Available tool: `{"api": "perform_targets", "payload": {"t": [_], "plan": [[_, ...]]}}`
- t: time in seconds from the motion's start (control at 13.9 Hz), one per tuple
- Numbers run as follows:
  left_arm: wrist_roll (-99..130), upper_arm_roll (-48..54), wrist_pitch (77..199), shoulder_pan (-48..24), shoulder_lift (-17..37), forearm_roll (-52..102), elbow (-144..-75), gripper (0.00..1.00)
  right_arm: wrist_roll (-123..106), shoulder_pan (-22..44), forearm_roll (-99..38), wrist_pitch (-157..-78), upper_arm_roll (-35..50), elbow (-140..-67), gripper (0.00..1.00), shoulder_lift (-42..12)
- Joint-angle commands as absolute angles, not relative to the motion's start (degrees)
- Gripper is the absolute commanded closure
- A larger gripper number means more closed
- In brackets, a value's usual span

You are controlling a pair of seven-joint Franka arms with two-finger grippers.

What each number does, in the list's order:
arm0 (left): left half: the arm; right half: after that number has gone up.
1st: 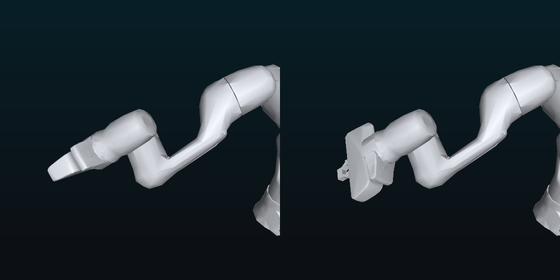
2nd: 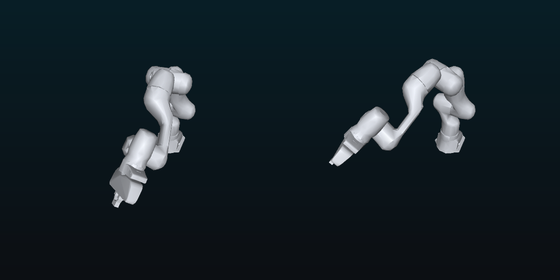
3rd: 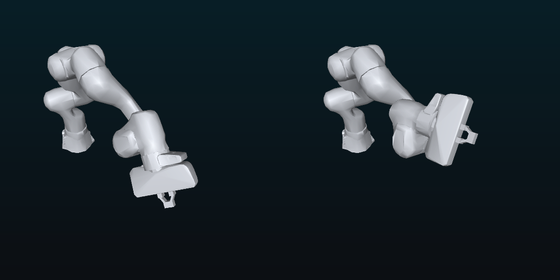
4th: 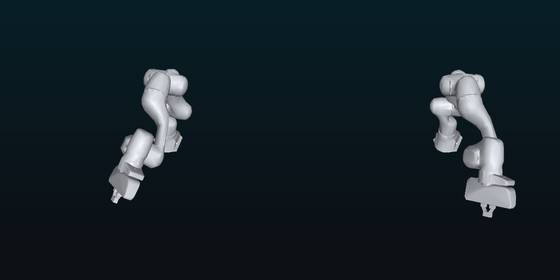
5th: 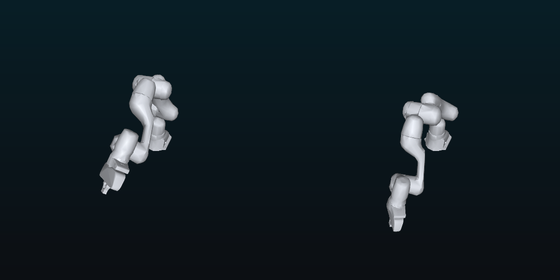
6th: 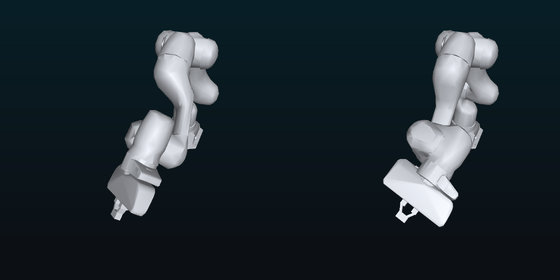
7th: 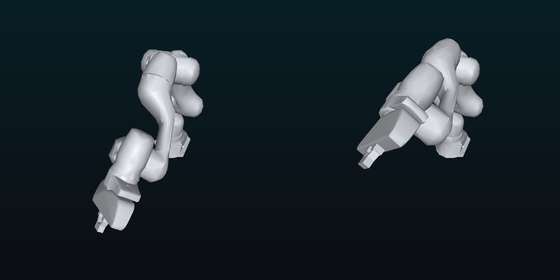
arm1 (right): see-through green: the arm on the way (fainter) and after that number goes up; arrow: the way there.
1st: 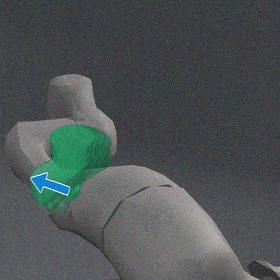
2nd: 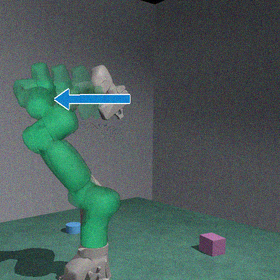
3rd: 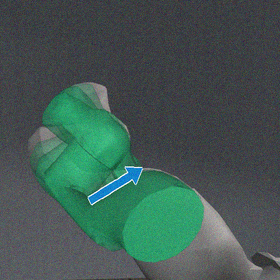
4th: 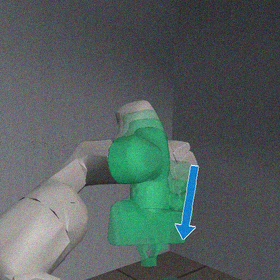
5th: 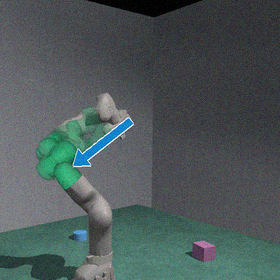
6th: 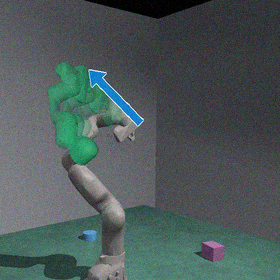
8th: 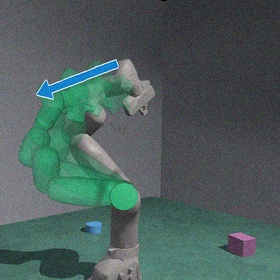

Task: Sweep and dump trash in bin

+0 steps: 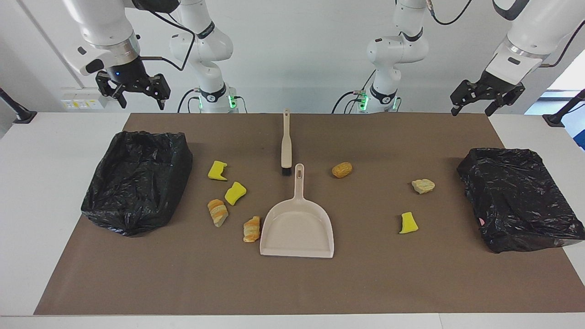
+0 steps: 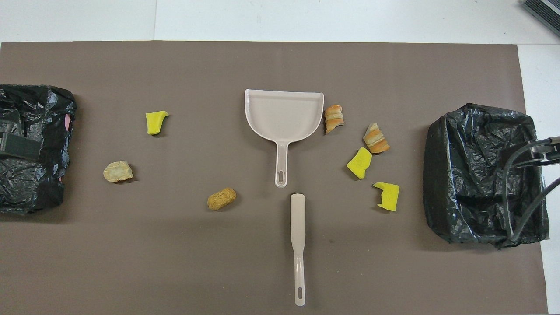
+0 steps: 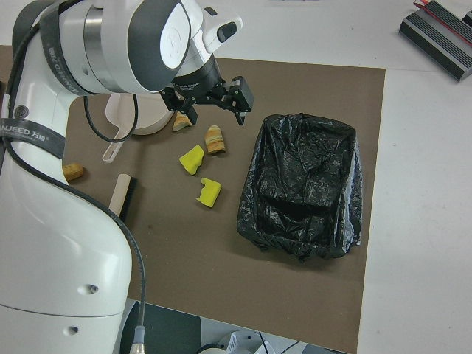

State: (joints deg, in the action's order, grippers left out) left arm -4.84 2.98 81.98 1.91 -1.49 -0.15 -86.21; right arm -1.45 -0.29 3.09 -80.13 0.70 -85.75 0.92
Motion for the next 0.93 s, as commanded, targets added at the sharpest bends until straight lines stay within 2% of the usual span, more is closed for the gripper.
{"api": "perform_targets", "payload": {"t": [0.0,0.86], "plan": [[-8.42,2.90,80.77,1.58,-2.02,-0.88,-85.87,0.00,-3.16,-2.80,-1.91,-82.69,0.70,-87.01,0.00,1.58],[-8.17,3.16,81.12,1.76,-2.20,-0.79,-86.48,0.00,-4.22,-2.72,-0.88,-82.62,0.97,-87.01,0.00,1.58]]}}
